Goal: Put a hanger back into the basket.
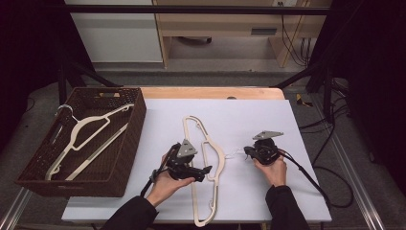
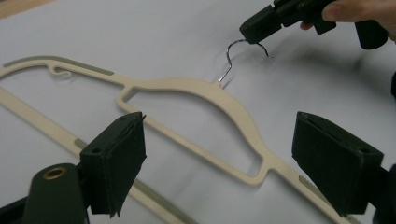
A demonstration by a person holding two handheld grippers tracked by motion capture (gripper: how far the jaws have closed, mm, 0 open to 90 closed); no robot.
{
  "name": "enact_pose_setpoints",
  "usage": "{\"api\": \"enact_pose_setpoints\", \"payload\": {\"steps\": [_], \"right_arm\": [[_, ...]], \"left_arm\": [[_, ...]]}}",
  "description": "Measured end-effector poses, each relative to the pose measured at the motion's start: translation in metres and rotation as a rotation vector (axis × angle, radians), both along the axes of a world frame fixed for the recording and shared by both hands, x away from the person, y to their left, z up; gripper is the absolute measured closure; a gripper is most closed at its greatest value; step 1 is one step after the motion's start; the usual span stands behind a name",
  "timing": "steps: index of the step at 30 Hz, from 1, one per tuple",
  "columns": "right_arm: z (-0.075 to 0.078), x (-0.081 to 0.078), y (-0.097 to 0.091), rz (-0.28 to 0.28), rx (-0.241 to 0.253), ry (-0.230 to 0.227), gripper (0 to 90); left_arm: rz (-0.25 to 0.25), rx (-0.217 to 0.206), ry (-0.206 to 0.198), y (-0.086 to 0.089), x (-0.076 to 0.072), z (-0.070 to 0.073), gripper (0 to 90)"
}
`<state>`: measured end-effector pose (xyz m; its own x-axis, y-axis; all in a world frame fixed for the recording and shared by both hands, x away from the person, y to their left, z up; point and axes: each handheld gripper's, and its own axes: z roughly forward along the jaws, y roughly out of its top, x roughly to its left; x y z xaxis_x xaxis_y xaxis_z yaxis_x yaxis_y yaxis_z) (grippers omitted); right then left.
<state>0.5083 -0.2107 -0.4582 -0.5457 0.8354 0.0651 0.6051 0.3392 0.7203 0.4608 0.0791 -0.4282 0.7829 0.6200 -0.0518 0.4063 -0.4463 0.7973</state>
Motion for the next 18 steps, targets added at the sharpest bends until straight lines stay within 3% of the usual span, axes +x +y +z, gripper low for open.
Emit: {"api": "enact_pose_setpoints", "payload": {"steps": [1, 6, 11, 18], "right_arm": [[0.001, -0.001, 0.001, -0.005, 0.017, 0.004, 89.2], [0.004, -0.002, 0.002, -0.004, -0.015, -0.007, 89.2], [0.006, -0.003, 0.001, -0.001, -0.004, -0.018, 89.2], [0.008, -0.004, 0.002, -0.004, 0.002, -0.025, 89.1]], "left_arm": [[0.001, 0.002, 0.008, -0.004, 0.001, -0.003, 18.3], [-0.008, 0.012, 0.035, -0.020, 0.007, -0.012, 21.3], [-0.015, 0.025, 0.060, -0.034, 0.012, -0.021, 25.7], [-0.036, 0.075, 0.088, -0.048, 0.016, -0.034, 32.0]]}}
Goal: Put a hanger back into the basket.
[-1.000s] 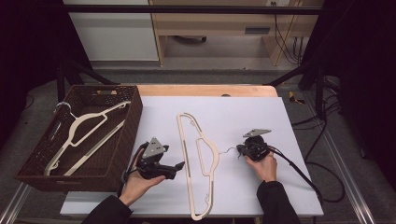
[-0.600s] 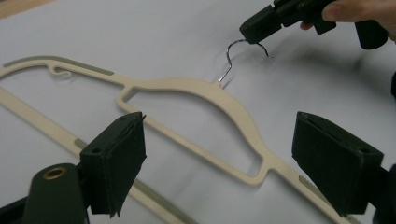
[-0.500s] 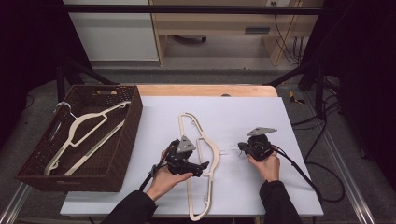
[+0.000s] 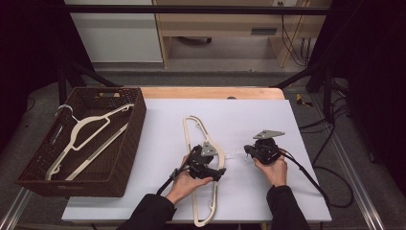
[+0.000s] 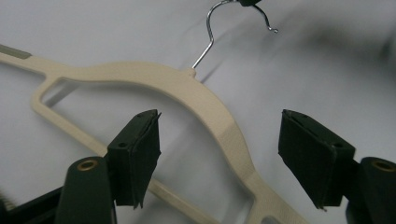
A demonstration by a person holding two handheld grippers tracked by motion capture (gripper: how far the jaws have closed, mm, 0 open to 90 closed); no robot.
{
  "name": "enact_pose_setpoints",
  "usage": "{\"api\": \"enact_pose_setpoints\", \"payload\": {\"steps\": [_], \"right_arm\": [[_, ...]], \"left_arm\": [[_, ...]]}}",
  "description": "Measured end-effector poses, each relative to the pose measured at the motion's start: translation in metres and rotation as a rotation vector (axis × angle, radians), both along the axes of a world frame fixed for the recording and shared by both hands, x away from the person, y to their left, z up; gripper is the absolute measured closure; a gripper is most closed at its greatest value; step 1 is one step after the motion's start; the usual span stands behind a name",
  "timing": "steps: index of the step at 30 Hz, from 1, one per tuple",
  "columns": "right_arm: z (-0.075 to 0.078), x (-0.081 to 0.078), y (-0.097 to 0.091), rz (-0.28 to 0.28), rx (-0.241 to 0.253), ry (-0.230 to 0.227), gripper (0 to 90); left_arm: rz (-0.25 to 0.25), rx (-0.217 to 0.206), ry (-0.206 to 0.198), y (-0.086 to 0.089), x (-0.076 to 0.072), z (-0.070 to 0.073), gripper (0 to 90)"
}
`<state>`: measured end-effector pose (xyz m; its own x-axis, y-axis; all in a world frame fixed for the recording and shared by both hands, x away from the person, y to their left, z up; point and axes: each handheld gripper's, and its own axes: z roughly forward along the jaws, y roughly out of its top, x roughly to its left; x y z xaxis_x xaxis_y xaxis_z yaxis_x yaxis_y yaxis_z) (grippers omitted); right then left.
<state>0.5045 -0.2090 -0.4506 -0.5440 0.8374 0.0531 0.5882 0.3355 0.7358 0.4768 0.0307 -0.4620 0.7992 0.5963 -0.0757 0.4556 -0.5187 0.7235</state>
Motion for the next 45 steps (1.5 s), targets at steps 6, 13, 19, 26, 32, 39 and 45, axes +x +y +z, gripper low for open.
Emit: {"api": "enact_pose_setpoints", "payload": {"steps": [6, 13, 19, 26, 32, 39, 45], "right_arm": [[0.003, -0.002, 0.000, 0.004, 0.011, -0.011, 89.1], [0.006, -0.003, 0.000, 0.009, 0.009, -0.018, 89.1], [0.011, -0.005, 0.000, 0.016, 0.014, -0.030, 89.1], [0.016, -0.007, 0.001, 0.023, 0.015, -0.049, 89.1], [0.019, -0.009, 0.002, 0.017, 0.024, -0.052, 88.9], [0.026, -0.013, -0.002, 0.061, 0.044, -0.078, 87.0], [0.037, -0.019, -0.004, 0.100, 0.104, -0.122, 71.8]], "left_arm": [[0.001, 0.026, 0.041, -0.008, 0.003, -0.012, 39.6], [0.013, 0.017, 0.045, -0.007, 0.005, -0.013, 48.5], [0.002, 0.026, 0.042, -0.009, 0.002, -0.013, 55.8], [0.017, 0.022, 0.063, -0.011, 0.001, -0.012, 64.4], [0.044, 0.004, 0.094, -0.010, 0.000, -0.010, 66.8], [0.085, -0.007, 0.089, -0.006, -0.004, -0.004, 70.3], [0.107, 0.003, 0.081, 0.003, -0.006, -0.002, 74.5]]}}
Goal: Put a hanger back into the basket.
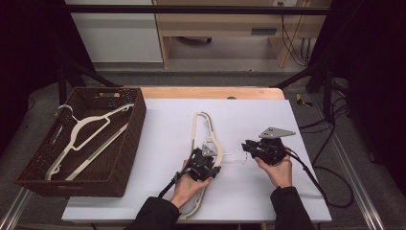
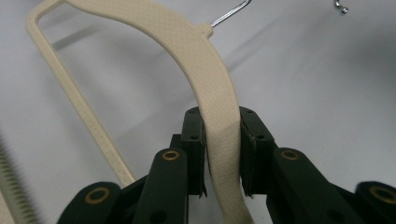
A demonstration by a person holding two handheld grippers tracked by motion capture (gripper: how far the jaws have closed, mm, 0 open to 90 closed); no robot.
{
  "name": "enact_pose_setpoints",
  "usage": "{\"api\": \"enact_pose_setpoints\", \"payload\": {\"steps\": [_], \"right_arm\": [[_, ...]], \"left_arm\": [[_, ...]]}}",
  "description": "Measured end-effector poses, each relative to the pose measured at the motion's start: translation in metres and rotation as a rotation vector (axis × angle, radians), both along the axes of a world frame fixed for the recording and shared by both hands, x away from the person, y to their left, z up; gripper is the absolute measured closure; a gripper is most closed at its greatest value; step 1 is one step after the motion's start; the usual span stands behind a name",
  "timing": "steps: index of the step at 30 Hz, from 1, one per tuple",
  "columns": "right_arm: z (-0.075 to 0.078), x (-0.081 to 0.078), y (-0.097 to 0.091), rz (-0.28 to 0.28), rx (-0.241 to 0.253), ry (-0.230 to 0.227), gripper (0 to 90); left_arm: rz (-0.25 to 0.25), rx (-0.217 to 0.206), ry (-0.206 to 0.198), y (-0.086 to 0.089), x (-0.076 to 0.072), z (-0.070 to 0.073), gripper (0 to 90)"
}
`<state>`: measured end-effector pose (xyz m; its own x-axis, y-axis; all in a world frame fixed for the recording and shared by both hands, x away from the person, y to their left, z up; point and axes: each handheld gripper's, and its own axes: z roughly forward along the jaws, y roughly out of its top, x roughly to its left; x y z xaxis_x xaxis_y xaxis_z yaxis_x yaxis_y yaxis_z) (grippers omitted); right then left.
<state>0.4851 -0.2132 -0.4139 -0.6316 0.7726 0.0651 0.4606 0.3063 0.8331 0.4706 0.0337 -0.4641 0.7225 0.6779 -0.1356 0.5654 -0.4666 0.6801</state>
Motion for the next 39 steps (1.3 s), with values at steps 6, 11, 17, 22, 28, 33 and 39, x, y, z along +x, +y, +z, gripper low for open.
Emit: {"api": "enact_pose_setpoints", "payload": {"steps": [6, 11, 17, 22, 28, 33, 39], "right_arm": [[0.009, -0.006, -0.001, 0.025, 0.052, -0.045, 55.4], [0.010, -0.008, 0.002, 0.032, 0.064, -0.064, 41.2], [0.012, -0.009, 0.000, 0.025, 0.090, -0.088, 31.7], [0.017, -0.012, -0.004, 0.013, 0.104, -0.108, 31.6], [0.016, -0.012, -0.006, 0.010, 0.093, -0.121, 31.6], [0.014, -0.012, -0.007, 0.006, 0.091, -0.117, 30.9], [0.012, -0.013, -0.008, 0.003, 0.085, -0.113, 28.7]], "left_arm": [[-0.003, 0.014, -0.024, 0.008, -0.004, 0.009, 75.0], [-0.006, 0.021, -0.035, 0.015, -0.008, 0.013, 75.3], [-0.019, 0.039, -0.052, 0.026, -0.011, 0.017, 75.7], [-0.024, 0.047, -0.059, 0.034, -0.012, 0.021, 76.0], [-0.027, 0.055, -0.074, 0.045, -0.015, 0.027, 76.4], [-0.027, 0.068, -0.095, 0.059, -0.017, 0.034, 77.0], [0.004, 0.054, -0.122, 0.081, -0.018, 0.044, 78.3]]}}
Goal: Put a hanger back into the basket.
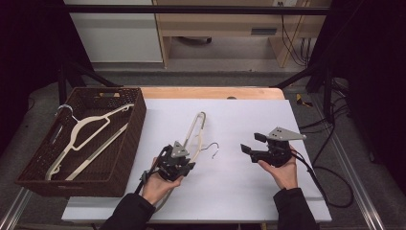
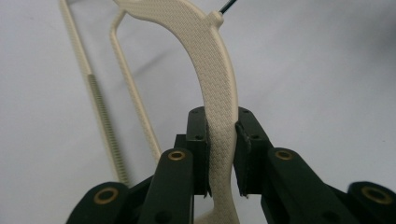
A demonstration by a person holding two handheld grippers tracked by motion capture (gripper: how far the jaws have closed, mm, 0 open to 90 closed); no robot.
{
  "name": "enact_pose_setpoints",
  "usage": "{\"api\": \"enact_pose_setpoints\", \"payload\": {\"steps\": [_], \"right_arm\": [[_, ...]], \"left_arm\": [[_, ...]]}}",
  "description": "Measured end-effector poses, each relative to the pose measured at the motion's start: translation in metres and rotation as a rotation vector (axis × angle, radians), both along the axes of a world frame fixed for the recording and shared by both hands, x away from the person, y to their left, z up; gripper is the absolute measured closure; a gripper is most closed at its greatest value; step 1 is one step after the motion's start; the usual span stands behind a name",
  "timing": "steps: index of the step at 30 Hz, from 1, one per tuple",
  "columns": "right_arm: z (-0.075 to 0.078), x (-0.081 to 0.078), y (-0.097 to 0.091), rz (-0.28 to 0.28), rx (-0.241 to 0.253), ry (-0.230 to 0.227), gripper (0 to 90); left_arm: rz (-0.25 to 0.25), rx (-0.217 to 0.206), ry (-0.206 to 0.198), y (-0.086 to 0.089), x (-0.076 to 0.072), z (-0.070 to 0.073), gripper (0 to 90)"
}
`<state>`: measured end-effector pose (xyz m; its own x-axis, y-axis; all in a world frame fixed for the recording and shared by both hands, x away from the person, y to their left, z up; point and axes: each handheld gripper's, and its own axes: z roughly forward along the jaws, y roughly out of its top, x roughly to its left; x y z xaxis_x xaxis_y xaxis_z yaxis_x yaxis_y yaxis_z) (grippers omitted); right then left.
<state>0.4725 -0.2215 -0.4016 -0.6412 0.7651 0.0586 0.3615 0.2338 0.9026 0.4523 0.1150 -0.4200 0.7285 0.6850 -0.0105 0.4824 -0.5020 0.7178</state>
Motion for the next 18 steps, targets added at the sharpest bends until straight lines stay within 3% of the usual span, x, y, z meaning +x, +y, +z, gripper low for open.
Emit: {"api": "enact_pose_setpoints", "payload": {"steps": [7, 18], "right_arm": [[-0.001, -0.003, 0.000, -0.006, -0.004, -0.001, 23.9], [-0.004, -0.011, -0.010, -0.028, 0.014, -0.001, 13.5]], "left_arm": [[0.050, -0.003, -0.052, 0.026, -0.001, 0.012, 80.9], [0.128, -0.065, -0.046, 0.062, 0.007, 0.019, 83.3]]}}
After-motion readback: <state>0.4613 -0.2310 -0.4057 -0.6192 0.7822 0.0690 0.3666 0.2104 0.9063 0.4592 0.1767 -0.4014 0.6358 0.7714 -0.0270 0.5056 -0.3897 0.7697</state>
